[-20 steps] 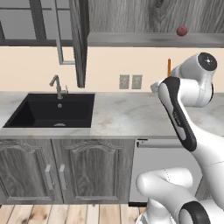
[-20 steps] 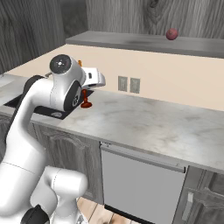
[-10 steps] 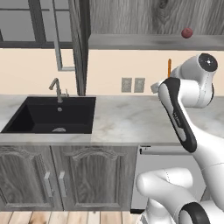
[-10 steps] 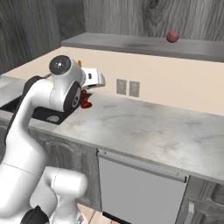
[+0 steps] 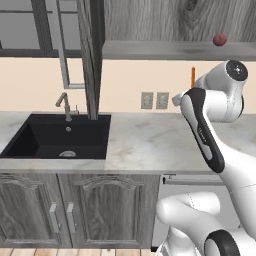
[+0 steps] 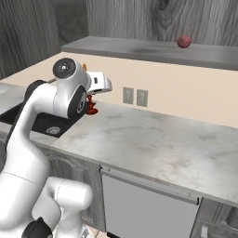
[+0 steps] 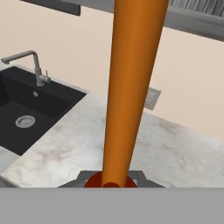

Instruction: Pick the jar and candle from the dining table and place them in the open cabinet. Close the cabinet after placing the objects.

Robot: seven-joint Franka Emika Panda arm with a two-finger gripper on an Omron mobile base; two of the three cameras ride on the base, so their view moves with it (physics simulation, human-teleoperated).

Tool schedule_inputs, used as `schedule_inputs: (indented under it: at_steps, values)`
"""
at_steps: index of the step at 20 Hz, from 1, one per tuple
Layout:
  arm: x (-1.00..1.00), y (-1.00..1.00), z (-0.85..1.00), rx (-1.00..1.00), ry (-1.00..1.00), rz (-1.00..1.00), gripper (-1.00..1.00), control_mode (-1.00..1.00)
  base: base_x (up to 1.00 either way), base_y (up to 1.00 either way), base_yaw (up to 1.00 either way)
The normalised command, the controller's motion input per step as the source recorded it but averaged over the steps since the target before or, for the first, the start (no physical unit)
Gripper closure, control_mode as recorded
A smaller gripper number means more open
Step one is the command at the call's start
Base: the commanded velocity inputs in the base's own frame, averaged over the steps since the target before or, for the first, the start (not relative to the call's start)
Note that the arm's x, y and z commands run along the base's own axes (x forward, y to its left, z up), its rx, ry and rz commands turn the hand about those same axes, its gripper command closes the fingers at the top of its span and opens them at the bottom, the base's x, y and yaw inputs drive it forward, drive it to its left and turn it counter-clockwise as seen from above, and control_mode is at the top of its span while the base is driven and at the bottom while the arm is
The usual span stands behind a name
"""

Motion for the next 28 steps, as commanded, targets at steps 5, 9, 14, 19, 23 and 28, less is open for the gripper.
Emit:
schedule_inputs:
  at_steps: [5, 9, 14, 19, 23, 28]
  values:
    - [0.01, 0.00, 0.01, 0.00, 0.00, 0.00, 1.00, -1.00, 0.00, 0.00, 0.00]
    - [0.02, 0.00, 0.21, -0.05, 0.00, 0.00, 1.00, -1.00, 0.00, 0.00, 0.00]
    - [0.13, 0.00, 0.33, -0.15, 0.05, 0.00, 1.00, -1.00, 0.00, 0.00, 0.00]
    - [0.26, 0.01, 0.60, -0.04, 0.00, 0.00, 1.00, -1.00, 0.00, 0.00, 0.00]
    - [0.04, 0.00, 0.40, 0.03, -0.03, 0.00, 1.00, -1.00, 0.00, 0.00, 0.00]
    - [-0.02, -0.02, 0.29, 0.20, -0.18, 0.00, 1.00, -1.00, 0.00, 0.00, 0.00]
